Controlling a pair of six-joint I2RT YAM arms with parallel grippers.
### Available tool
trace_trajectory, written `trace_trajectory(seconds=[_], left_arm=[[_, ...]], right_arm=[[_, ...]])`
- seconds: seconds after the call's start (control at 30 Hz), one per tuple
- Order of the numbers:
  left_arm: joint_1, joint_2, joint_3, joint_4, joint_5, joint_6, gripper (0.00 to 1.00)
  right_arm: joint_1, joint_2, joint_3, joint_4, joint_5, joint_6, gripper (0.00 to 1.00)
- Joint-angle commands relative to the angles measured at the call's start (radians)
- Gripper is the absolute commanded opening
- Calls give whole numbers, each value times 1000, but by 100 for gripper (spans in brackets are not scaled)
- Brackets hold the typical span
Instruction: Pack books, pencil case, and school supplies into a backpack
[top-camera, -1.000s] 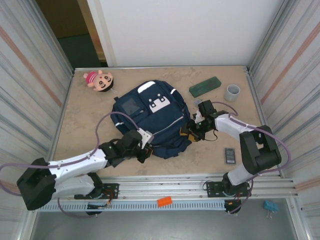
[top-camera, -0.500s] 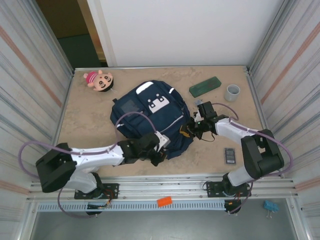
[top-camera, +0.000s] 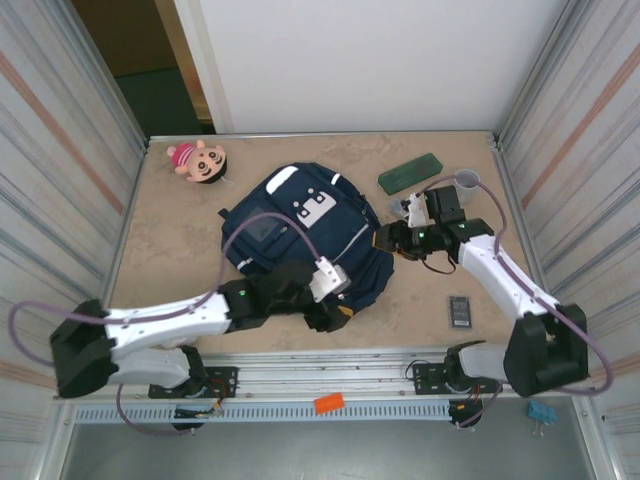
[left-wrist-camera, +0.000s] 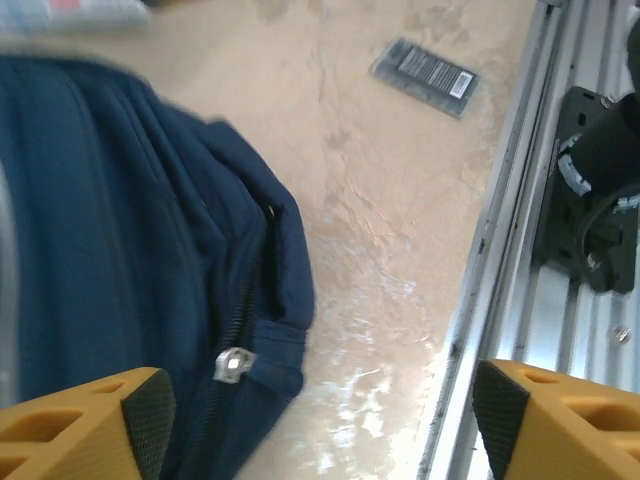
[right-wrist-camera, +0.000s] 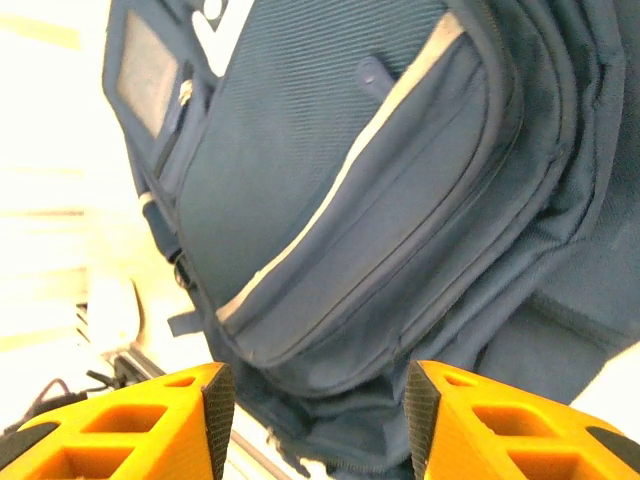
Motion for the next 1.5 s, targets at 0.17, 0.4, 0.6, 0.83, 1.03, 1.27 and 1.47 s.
trace_trajectory(seconds=[0.17, 0.4, 0.6, 0.83, 1.03, 1.27, 1.47], left_arm=[[131, -94, -186, -34, -8, 506, 81], [158, 161, -57, -30, -64, 566, 77], [156, 270, 30, -73, 39, 529, 34], [156, 207, 1, -2, 194, 404, 12], [156, 209, 9, 23, 214, 363, 6], [158, 206, 12, 68, 239, 329, 4], [158, 191, 4, 95, 264, 316, 3]], right_arm=[[116, -165, -56, -138, 89, -106, 50], [193, -217, -149, -89, 87, -1, 50], [196, -282, -181, -114, 93, 18, 49], [275, -335, -245, -75, 76, 86, 49], [370, -312, -294, 89, 119, 263, 49], [422, -226, -326, 226, 139, 334, 48], [425, -143, -304, 277, 212, 319, 48]])
